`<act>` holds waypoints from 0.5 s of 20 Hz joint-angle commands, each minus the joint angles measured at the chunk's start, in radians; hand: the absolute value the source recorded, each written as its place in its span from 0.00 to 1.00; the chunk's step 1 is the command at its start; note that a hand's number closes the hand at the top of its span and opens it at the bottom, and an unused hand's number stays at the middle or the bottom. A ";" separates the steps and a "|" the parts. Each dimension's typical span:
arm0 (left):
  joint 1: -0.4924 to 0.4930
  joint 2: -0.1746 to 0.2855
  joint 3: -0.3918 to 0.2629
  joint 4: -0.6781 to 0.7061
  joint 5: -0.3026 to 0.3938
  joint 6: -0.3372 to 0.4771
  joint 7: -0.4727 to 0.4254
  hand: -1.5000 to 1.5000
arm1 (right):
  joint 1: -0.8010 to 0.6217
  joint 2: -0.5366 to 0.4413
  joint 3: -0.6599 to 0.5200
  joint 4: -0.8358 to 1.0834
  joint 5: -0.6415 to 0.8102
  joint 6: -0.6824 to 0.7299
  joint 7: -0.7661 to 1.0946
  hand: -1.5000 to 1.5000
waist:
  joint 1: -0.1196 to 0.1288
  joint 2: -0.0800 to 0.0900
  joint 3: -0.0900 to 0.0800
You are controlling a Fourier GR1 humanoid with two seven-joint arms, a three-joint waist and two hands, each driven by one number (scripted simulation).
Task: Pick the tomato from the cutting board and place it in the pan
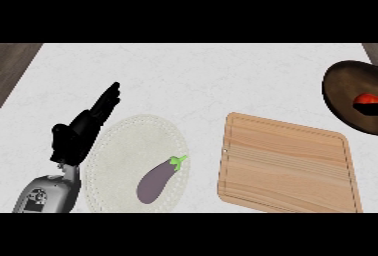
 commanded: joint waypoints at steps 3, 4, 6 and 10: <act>-0.035 -0.017 -0.004 0.003 -0.008 0.016 0.019 0.50 | 0.003 -0.011 -0.133 -0.050 -0.145 0.050 -0.174 0.00 | -0.014 0.002 0.005; -0.019 -0.006 0.002 0.011 0.005 -0.006 -0.007 0.50 | -0.009 0.012 -0.150 -0.058 -0.163 0.027 -0.186 0.00 | -0.002 0.004 0.004; -0.011 -0.020 -0.003 0.023 -0.011 0.015 -0.010 0.50 | 0.011 0.024 -0.220 -0.098 -0.240 0.018 -0.280 0.00 | -0.022 0.001 0.005; 0.018 -0.022 -0.018 -0.002 -0.018 0.013 -0.010 0.50 | 0.024 -0.014 -0.321 -0.108 -0.355 0.140 -0.376 0.00 | -0.020 -0.003 0.004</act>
